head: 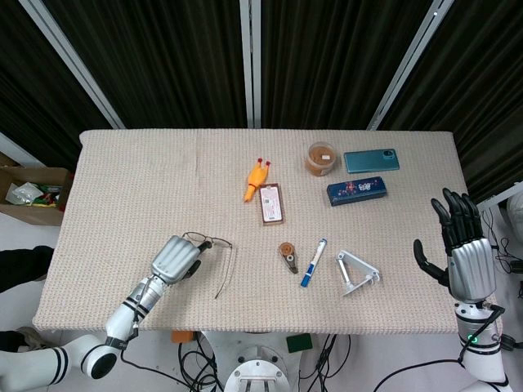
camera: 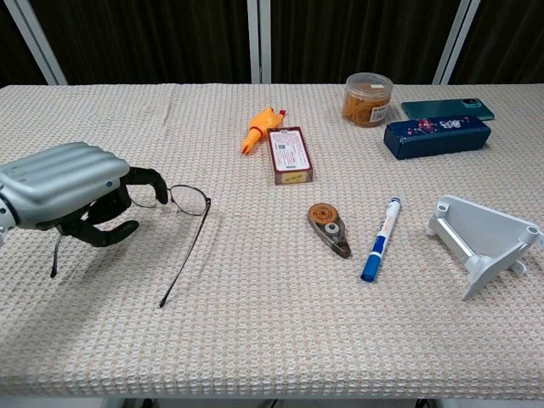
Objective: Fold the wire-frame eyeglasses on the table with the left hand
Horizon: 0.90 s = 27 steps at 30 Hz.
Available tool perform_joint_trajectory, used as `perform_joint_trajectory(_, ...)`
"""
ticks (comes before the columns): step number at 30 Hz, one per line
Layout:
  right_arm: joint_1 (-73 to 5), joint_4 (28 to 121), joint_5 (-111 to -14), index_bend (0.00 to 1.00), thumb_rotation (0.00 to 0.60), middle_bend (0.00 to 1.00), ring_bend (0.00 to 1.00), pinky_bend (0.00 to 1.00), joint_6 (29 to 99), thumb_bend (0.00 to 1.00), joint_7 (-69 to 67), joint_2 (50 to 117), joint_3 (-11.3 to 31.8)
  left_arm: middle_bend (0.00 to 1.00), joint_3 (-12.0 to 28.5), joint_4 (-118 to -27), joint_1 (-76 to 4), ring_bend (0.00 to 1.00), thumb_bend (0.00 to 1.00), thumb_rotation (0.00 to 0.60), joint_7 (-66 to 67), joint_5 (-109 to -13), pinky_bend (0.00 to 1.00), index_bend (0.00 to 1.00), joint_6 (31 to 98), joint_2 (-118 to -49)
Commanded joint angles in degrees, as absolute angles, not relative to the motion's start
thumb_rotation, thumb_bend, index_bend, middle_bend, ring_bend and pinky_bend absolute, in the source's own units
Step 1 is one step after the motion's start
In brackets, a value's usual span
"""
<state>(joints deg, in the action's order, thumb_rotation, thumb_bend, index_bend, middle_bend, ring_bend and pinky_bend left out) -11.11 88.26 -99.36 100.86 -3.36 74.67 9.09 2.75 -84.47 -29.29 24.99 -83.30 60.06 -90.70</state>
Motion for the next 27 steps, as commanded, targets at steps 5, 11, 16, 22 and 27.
perform_joint_trajectory(5, -11.3, 87.7, -99.1, 0.00, 0.600, 0.00, 0.00, 0.00, 100.6, 0.47, -3.4, 75.1, 9.1, 0.89, 3.8, -83.6, -30.3, 0.72, 0.45, 0.583, 29.8, -79.6, 0.83, 0.30, 58.9, -91.5)
perform_joint_trajectory(11, -11.2, 87.6, -98.8, 0.00, 0.600, 0.00, 0.00, 0.00, 100.7, 0.47, -3.3, 75.0, 9.4, 0.89, 4.7, -83.0, -31.5, 0.73, 0.45, 0.581, 30.7, -77.2, 0.83, 0.30, 57.7, -91.8)
perform_joint_trajectory(16, -11.3, 87.3, -98.5, 0.00, 0.600, 0.00, 0.00, 0.00, 100.3, 0.47, -3.6, 75.0, 9.4, 0.89, 5.3, -81.8, -32.8, 0.73, 0.46, 0.583, 31.0, -75.3, 0.83, 0.30, 56.1, -92.4)
perform_joint_trajectory(22, -11.3, 86.9, -98.1, 0.00, 0.600, 0.00, 0.00, 0.00, 100.4, 0.47, -4.0, 74.9, 9.6, 0.89, 6.2, -81.7, -34.1, 0.73, 0.46, 0.582, 32.4, -74.4, 0.84, 0.30, 56.4, -92.8)
perform_joint_trajectory(27, -11.4, 86.4, -97.7, 0.00, 0.600, 0.00, 0.00, 0.00, 99.9, 0.48, -4.5, 75.0, 9.5, 0.89, 6.9, -81.6, -35.3, 0.73, 0.46, 0.579, 33.8, -72.8, 0.84, 0.28, 56.0, -93.3)
